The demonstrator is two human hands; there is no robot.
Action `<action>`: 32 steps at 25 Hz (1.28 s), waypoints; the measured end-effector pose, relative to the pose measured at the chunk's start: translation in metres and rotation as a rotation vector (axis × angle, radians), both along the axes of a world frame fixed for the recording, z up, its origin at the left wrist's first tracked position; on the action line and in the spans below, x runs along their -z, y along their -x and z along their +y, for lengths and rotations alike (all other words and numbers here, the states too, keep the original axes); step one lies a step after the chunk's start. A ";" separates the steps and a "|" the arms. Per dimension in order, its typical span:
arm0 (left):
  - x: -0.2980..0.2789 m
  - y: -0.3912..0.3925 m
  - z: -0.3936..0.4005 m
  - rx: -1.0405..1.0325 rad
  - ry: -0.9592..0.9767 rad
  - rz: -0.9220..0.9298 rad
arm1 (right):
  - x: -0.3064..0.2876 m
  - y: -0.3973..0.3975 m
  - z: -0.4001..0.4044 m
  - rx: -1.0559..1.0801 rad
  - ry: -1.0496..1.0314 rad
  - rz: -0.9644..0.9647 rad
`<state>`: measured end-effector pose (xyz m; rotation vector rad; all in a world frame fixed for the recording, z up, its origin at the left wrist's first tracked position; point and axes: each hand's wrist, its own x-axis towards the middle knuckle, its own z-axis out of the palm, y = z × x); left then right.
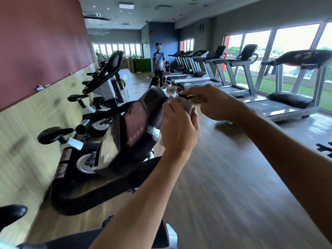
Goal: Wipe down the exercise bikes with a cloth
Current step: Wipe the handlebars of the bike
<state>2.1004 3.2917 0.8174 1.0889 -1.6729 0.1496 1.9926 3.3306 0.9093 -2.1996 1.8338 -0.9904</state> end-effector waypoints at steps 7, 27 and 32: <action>0.024 -0.014 0.017 -0.013 -0.039 -0.062 | 0.010 0.000 -0.005 -0.022 0.078 -0.001; -0.010 -0.002 0.001 0.014 -0.104 -0.001 | -0.002 0.010 -0.021 0.005 0.196 -0.042; 0.027 -0.021 0.021 -0.004 -0.072 -0.156 | 0.003 0.007 -0.023 0.034 0.146 -0.133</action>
